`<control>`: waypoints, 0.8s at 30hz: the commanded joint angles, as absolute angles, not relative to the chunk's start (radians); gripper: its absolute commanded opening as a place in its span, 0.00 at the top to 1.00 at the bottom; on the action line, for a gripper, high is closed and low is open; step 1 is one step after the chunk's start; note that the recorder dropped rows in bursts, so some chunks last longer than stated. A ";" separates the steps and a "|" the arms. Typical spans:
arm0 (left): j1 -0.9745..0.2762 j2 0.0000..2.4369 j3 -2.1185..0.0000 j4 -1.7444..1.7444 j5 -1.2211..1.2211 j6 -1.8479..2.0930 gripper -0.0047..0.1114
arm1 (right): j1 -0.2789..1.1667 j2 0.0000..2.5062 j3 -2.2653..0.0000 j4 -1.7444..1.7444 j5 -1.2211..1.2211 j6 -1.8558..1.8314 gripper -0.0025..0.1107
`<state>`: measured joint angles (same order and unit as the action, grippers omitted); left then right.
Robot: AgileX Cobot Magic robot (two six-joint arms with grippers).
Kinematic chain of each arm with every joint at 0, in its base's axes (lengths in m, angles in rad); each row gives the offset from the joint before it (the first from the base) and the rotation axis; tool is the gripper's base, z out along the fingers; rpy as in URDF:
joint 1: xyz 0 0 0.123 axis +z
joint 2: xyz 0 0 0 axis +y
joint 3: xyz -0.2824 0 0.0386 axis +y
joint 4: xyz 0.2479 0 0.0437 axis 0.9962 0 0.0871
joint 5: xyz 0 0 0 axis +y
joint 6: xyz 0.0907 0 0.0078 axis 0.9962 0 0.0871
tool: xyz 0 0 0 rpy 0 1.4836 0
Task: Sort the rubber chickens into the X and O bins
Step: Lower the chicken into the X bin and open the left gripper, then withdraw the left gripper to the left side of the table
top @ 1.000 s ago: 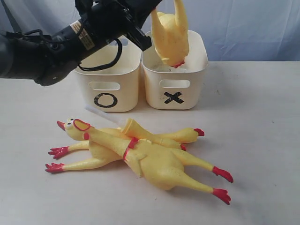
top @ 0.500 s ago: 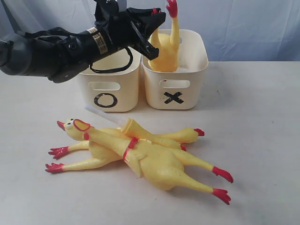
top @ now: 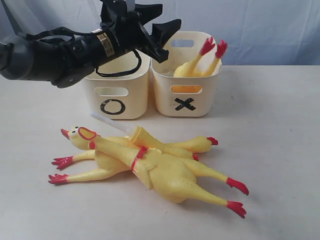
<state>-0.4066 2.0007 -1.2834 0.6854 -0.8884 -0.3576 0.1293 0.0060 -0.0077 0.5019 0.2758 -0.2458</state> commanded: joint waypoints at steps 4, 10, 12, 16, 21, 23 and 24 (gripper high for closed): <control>-0.410 1.977 -1.290 0.682 -0.876 -0.362 0.46 | 0.131 0.000 0.000 0.505 0.275 -0.249 0.99; -0.410 1.916 -1.290 0.801 -0.781 -0.460 0.46 | 0.131 0.000 0.000 0.505 0.275 -0.249 0.99; -0.410 1.889 -1.290 0.919 -0.709 -0.547 0.46 | 0.131 0.000 0.000 0.505 0.275 -0.249 0.99; -0.410 1.842 -1.290 1.195 -0.631 -0.742 0.52 | 0.131 0.000 0.000 0.505 0.275 -0.249 0.99; -0.410 1.773 -1.290 1.439 -0.594 -1.029 0.70 | 0.131 0.000 0.000 0.505 0.275 -0.249 0.99; -0.410 1.740 -1.286 1.548 -0.573 -1.137 0.78 | 0.131 0.000 0.000 0.505 0.275 -0.249 0.99; -0.410 1.728 -1.280 1.599 -0.573 -1.178 0.82 | 0.131 0.000 0.000 0.505 0.275 -0.249 0.99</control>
<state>-0.4089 1.7714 -1.2834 1.4605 -0.5914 -1.0254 0.1293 0.0060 -0.0077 0.5039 0.2758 -0.2458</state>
